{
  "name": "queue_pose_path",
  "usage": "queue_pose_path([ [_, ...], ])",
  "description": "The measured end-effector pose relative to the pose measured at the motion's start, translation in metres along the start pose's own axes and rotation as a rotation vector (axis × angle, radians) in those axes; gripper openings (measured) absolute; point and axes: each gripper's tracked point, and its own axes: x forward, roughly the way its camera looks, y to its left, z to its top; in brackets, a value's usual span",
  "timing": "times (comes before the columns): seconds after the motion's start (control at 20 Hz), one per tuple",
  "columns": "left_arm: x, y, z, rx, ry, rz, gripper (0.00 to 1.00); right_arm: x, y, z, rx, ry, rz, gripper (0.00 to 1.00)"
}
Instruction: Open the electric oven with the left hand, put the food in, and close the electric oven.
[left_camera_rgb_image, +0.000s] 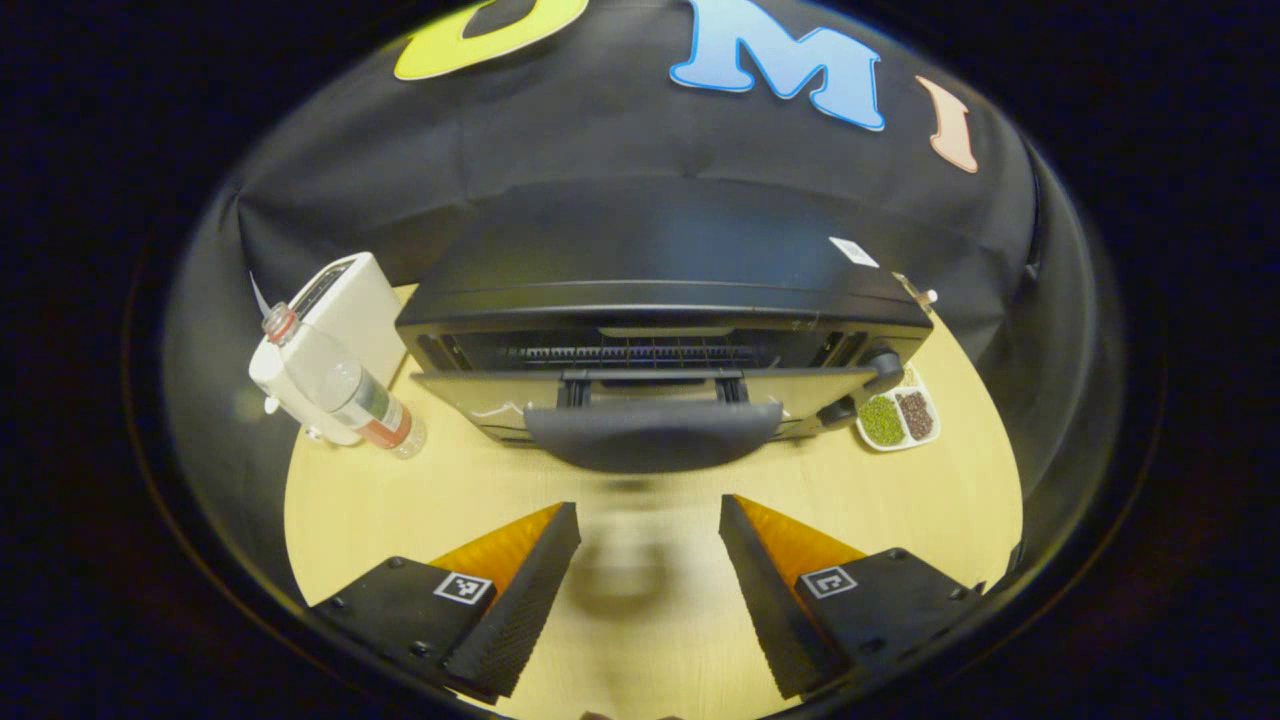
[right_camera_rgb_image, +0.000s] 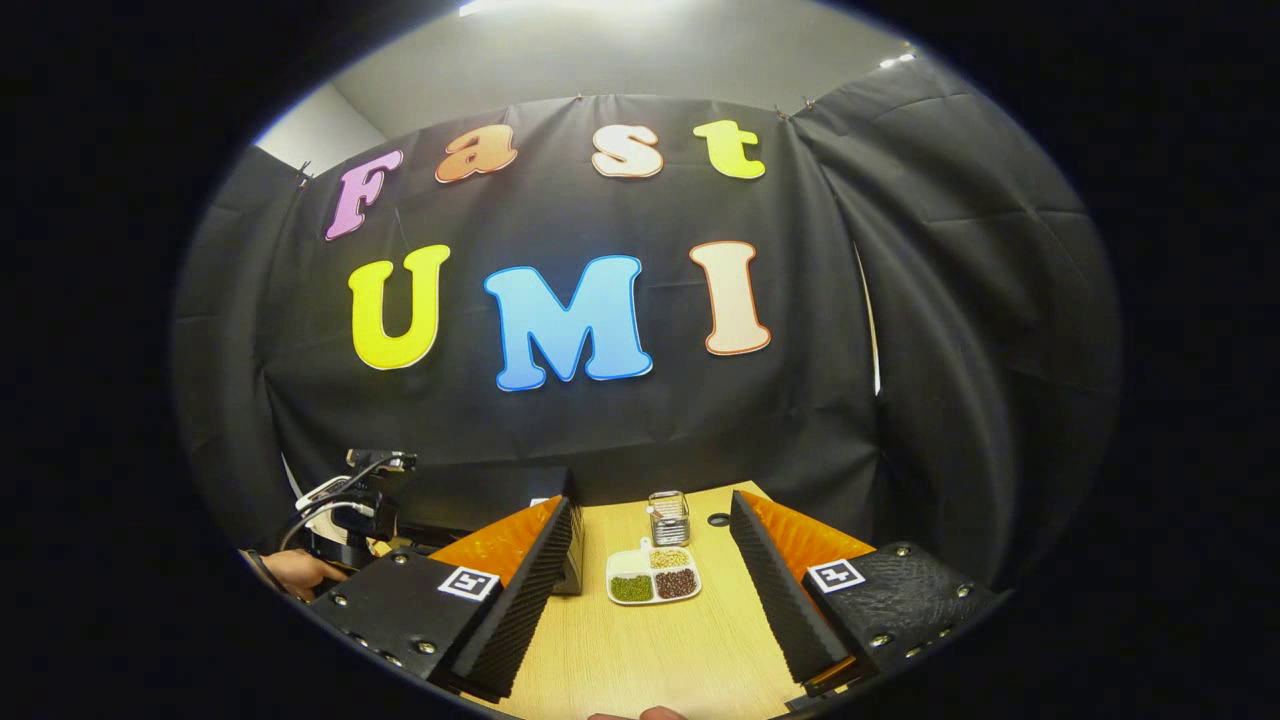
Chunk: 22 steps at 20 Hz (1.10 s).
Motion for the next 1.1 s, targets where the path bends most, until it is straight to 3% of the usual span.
queue_pose_path([
  [0.1,-0.017,0.0,0.011,0.005,-0.056,-0.004,0.96,-0.002,0.0,-0.002,-0.001,0.0,0.003,0.96],
  [0.3,-0.064,-0.02,0.042,0.003,-0.229,-0.039,0.92,0.001,0.003,-0.001,-0.005,-0.003,0.033,0.96],
  [0.35,-0.083,-0.026,0.052,-0.007,-0.285,-0.049,1.0,0.001,0.005,0.0,-0.008,-0.006,0.046,0.96],
  [0.55,-0.185,-0.036,0.095,-0.054,-0.584,-0.042,1.0,0.009,0.013,0.018,-0.036,-0.04,0.087,0.96],
  [0.6,-0.215,-0.036,0.104,-0.059,-0.66,-0.031,0.95,0.008,0.018,0.025,-0.036,-0.051,0.099,0.96],
  [0.7,-0.269,-0.038,0.111,-0.081,-0.78,-0.013,0.99,0.007,0.027,0.043,-0.019,-0.08,0.126,0.96],
  [0.85,-0.338,-0.041,0.108,-0.069,-0.894,0.001,0.92,0.002,0.045,0.065,0.029,-0.107,0.169,0.96],
  [0.9,-0.354,-0.04,0.108,-0.04,-0.925,0.03,0.99,0.0,0.052,0.069,0.038,-0.108,0.183,0.96],
  [1.0,-0.372,-0.039,0.109,0.015,-0.965,0.066,0.99,0.0,0.058,0.074,0.036,-0.114,0.184,0.96],
  [1.1,-0.375,-0.043,0.11,0.05,-0.979,0.061,0.91,-0.004,0.067,0.08,0.03,-0.127,0.191,0.96],
])
